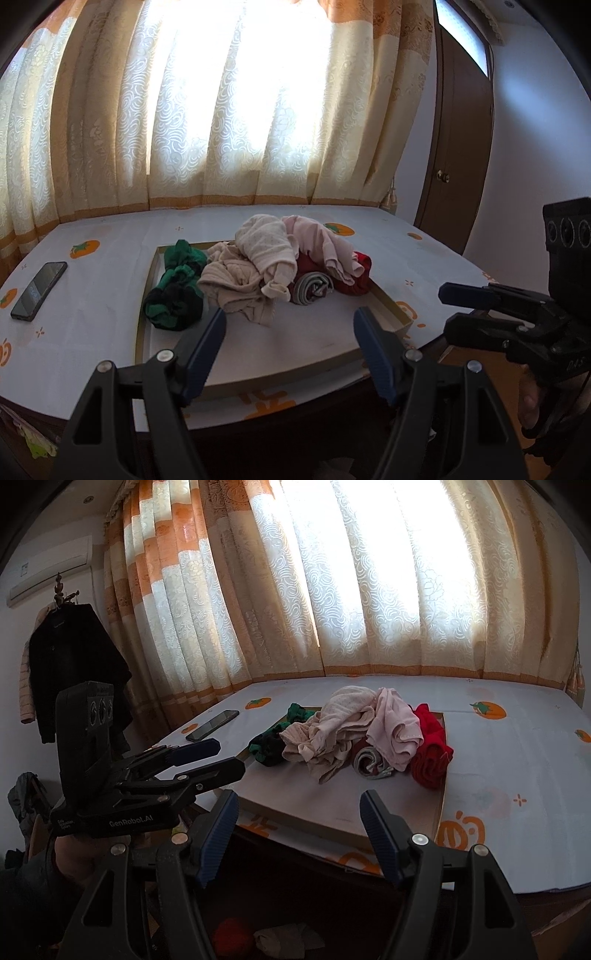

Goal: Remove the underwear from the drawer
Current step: 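Withdraw both open tools from the tray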

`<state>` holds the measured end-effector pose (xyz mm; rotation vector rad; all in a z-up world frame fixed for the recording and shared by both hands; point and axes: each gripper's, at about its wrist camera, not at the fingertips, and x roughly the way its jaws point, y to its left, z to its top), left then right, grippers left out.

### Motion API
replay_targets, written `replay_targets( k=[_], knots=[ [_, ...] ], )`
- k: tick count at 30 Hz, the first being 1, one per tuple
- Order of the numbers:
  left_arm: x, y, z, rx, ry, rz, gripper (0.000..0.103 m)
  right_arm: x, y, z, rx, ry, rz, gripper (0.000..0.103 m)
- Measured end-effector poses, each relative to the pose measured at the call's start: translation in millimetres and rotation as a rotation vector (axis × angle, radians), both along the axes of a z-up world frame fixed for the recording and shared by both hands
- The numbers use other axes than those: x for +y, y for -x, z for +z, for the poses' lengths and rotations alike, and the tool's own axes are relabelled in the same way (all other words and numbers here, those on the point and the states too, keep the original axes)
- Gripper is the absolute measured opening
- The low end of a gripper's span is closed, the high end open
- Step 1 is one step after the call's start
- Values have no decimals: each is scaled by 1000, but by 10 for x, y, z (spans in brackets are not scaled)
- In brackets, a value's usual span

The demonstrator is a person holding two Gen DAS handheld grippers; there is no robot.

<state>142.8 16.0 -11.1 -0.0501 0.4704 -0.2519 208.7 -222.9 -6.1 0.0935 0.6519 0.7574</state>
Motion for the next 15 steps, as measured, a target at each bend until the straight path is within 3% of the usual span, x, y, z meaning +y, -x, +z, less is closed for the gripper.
replay_targets(
  k=[15],
  knots=[
    [53,339,-207,13,13,27,74,-173,306,-121,10,-3,0,73]
  ],
)
